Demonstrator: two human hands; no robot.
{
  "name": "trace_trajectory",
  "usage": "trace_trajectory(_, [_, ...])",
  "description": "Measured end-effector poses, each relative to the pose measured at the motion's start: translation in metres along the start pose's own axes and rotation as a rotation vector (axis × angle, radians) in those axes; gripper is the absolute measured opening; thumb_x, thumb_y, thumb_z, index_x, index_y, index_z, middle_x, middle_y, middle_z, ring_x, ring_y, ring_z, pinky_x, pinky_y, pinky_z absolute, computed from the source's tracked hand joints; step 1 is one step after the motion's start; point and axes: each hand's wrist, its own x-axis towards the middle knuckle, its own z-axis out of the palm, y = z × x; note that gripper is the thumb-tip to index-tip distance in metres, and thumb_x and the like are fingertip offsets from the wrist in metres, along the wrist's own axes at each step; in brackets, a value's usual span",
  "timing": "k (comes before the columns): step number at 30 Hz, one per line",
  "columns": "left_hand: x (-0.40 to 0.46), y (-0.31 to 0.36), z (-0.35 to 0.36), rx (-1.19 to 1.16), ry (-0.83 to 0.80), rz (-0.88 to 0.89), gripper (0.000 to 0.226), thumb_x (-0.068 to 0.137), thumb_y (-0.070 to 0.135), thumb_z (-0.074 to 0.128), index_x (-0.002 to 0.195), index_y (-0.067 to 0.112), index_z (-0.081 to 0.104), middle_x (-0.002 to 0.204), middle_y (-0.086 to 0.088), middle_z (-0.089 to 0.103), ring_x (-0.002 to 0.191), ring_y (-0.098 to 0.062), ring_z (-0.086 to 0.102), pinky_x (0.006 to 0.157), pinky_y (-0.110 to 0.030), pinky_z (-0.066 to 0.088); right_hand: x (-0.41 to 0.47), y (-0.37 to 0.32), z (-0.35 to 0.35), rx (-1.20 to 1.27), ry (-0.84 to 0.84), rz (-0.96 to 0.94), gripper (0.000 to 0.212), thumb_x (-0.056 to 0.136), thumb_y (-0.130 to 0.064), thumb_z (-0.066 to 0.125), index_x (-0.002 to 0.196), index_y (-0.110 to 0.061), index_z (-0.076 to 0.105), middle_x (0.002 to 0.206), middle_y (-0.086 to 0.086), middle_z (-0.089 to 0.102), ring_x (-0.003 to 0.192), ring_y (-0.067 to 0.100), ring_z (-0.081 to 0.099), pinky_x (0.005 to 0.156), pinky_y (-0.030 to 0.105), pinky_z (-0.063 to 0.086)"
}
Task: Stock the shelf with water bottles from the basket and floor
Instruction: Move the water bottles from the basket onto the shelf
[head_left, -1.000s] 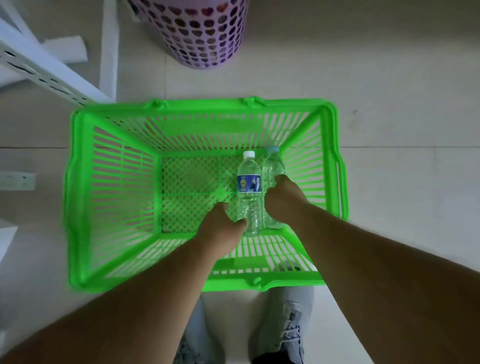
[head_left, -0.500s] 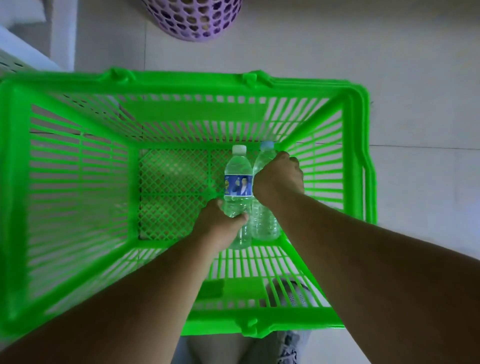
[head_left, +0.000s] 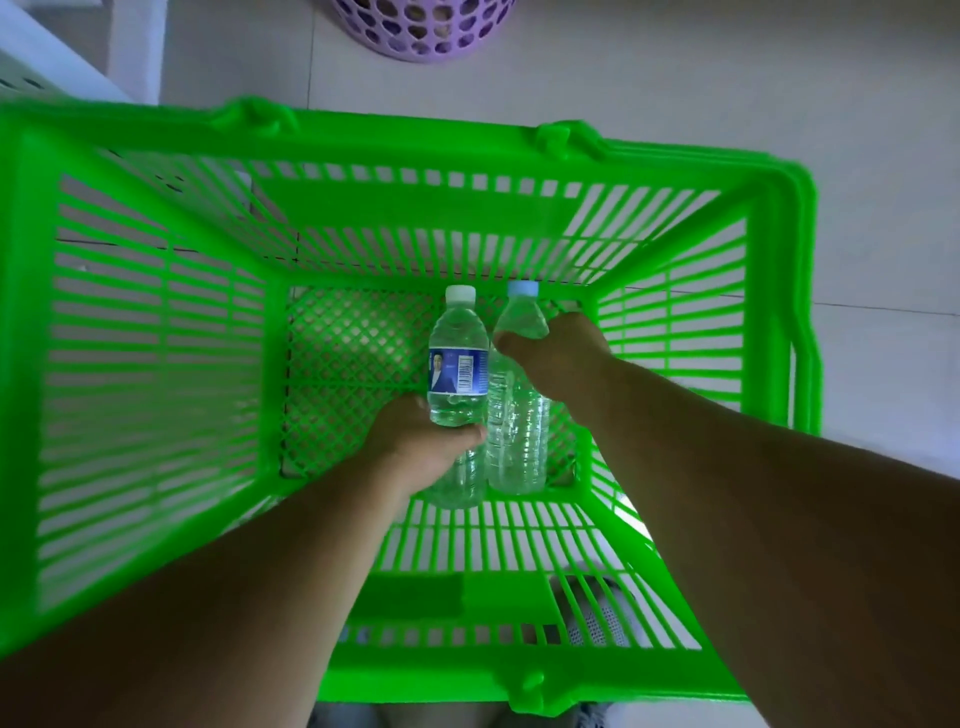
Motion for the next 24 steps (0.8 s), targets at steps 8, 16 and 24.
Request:
trace_trajectory(8, [-0.058,0.012,-0.037,-0.102,0.059,0.047,0.067,0.073,0.039,0.083,0.130,0.014,0.056,0.137,-0.004,0.058,0.118,-0.021,0.059,0.092,-0.027,0.043,-0.064,-0.015,-0.030,-0.005,0.033,-0.241,0.041,0.077,-0.053,0.076,0.098,-0.019,0.068,0.082,-0.002,0.066,0.072,0.019,0.063,0.055,0.023,0.041])
trace_trajectory(16, [-0.221,0.059,-0.116,-0.223,0.163,0.194,0.037,0.065,0.031,0.088,0.089,0.014,0.067,0.086,-0.004,0.074,0.074,-0.023,0.070,0.063,-0.029,0.053,-0.221,-0.080,-0.126,0.111,0.112,-0.387,0.030,0.079,-0.045,0.078,0.077,-0.020,0.060,0.064,-0.010,0.062,0.053,-0.005,0.053,0.049,0.012,0.037])
trace_trajectory(24, [-0.440,0.115,-0.204,-0.192,0.215,0.379,0.049,0.062,0.044,0.084,0.097,0.018,0.062,0.088,0.006,0.065,0.083,-0.016,0.062,0.076,-0.029,0.049,-0.436,-0.151,-0.244,0.175,0.195,-0.564,0.033,0.076,-0.049,0.076,0.095,-0.023,0.069,0.083,-0.007,0.074,0.079,0.013,0.070,0.076,0.037,0.056])
